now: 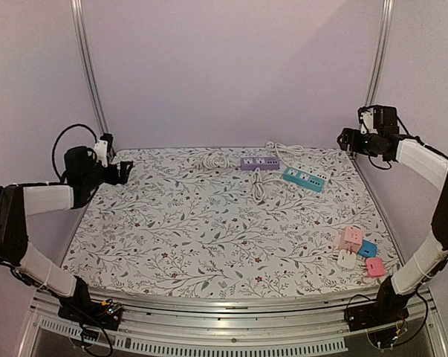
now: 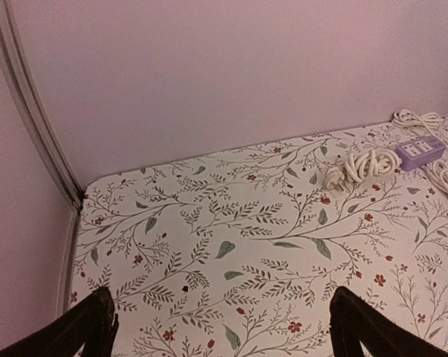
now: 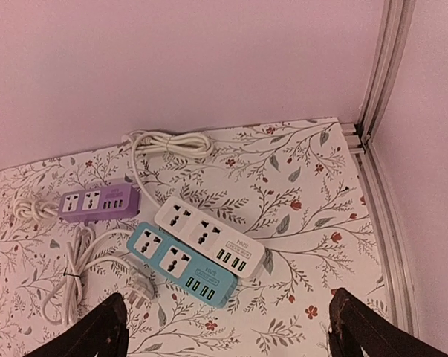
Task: Insert the plug
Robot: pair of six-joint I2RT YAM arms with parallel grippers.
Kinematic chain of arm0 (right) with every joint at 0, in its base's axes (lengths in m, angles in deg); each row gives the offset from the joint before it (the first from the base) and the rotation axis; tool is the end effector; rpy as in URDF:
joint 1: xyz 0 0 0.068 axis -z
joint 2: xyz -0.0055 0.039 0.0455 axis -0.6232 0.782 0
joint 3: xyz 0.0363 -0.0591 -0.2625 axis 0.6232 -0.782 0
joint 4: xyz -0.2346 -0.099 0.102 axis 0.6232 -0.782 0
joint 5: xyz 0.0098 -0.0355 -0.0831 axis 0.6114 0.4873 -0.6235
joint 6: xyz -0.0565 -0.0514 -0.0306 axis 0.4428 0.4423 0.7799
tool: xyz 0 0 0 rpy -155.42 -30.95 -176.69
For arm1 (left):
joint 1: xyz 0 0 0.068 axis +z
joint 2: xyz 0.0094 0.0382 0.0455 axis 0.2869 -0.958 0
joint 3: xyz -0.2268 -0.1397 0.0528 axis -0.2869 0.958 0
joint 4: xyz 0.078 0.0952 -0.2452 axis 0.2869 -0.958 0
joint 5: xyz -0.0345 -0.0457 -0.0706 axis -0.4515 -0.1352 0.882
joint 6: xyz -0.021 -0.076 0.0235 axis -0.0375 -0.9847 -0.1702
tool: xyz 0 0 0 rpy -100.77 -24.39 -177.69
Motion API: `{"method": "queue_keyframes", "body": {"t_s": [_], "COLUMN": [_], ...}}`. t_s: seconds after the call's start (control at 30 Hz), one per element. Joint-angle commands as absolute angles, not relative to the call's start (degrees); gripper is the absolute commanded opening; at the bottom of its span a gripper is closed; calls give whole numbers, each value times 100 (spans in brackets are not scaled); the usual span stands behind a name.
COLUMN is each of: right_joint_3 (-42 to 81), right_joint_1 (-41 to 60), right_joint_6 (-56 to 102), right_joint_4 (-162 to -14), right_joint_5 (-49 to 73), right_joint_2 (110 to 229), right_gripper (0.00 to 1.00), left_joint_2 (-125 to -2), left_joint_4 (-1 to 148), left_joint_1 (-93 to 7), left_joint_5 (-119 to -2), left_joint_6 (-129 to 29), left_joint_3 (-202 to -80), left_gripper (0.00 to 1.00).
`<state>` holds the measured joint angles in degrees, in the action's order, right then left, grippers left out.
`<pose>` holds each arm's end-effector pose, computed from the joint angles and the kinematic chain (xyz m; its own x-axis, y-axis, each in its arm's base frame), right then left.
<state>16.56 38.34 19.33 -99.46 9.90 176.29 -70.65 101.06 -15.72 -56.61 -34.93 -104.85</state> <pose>0.4052 0.0089 0.2976 -0.4753 0.1780 -0.8617 -0.0088 0.9783 0.2069 0.3449 -0.0093 0.1872 -0.2729 0.0604 -0.9601 0.2052 0.9787 0.0032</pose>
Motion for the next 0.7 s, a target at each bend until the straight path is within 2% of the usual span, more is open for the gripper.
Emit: {"method": "queue_keyframes", "body": {"t_s": [0.0,0.07,0.2,0.33,0.53,0.67], "right_joint_3": [2559,3166,4515,5555,6972,7523], "right_joint_1": [3223,3032,2786,2756,2756,2758], "right_joint_6": [2141,2411,2891,3444,3771,3943], "right_joint_4": [-12222,-12908,-14236,-14733,-15093,-15254], "right_joint_5": [335,135,181,273,85,261], "right_joint_2": [18495,18997,20341,21365,22703,23191], "right_gripper": [93,94,99,99,98,89], "left_joint_2": [-6906,-7016,-7035,-7068,-7311,-7524], "left_joint_4": [5917,4606,3240,2865,2705,2653], "left_joint_1": [-1524,-1539,-1906,-2352,-2729,-2909], "left_joint_5": [-5122,-4588,-4398,-4930,-5015,-5066], "left_joint_6": [-2328,-1980,-1399,-1264,-1210,-1236], "left_joint_3": [-12520,-13353,-13766,-13749,-13892,-14083], "left_gripper": [99,99,100,100,100,100]}}
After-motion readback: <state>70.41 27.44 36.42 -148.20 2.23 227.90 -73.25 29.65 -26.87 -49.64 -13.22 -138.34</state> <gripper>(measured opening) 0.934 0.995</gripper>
